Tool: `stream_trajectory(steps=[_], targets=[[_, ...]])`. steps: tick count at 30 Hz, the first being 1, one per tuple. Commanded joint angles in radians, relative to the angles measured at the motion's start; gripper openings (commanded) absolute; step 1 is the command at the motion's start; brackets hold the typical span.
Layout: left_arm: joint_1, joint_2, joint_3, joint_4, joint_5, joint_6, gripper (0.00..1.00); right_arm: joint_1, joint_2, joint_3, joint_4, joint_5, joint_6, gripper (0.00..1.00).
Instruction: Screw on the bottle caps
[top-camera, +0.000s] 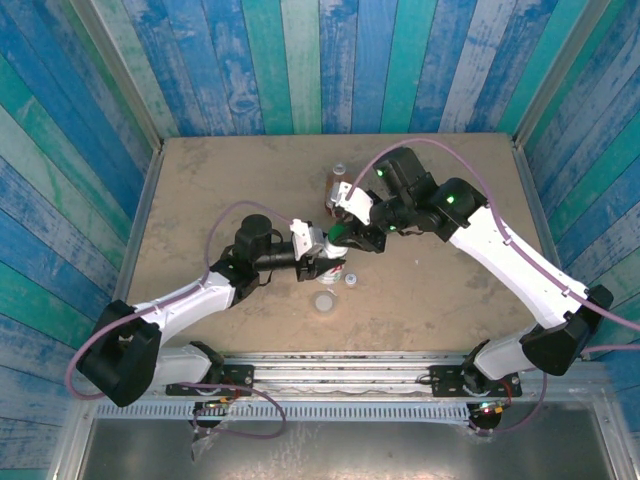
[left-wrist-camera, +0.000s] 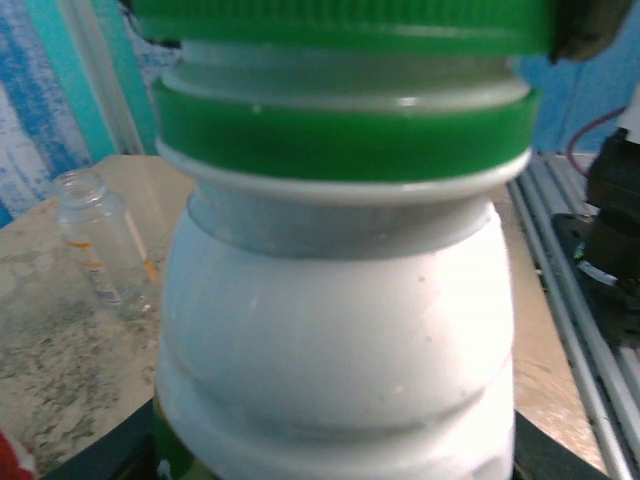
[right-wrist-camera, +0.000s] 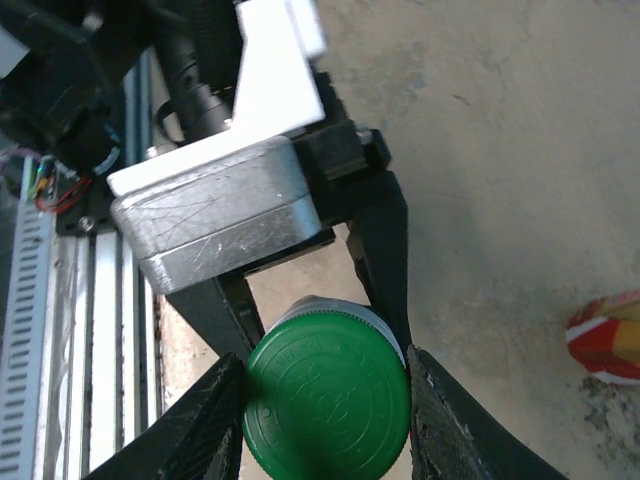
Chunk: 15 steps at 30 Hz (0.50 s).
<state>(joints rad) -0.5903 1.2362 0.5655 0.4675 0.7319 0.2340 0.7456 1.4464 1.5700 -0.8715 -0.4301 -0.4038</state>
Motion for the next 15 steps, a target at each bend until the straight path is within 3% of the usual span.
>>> stream_trajectory(steps=[1, 8, 11, 15], targets=[[0.004, -0.023, 0.026, 0.131, -0.162, -0.052, 0.55, 0.007, -0.001, -0.028, -0.038, 0.137, 0.216, 0.37], [0.004, 0.026, 0.057, 0.139, -0.288, -0.054, 0.54, 0.072, 0.012, -0.034, -0.029, 0.387, 0.730, 0.29], [0.004, 0.054, 0.066, 0.126, -0.305, -0.037, 0.54, 0.114, 0.030, -0.024, -0.053, 0.503, 0.878, 0.27], [0.004, 0.063, 0.067, 0.118, -0.298, -0.027, 0.55, 0.125, 0.060, 0.014, -0.079, 0.514, 0.937, 0.29]])
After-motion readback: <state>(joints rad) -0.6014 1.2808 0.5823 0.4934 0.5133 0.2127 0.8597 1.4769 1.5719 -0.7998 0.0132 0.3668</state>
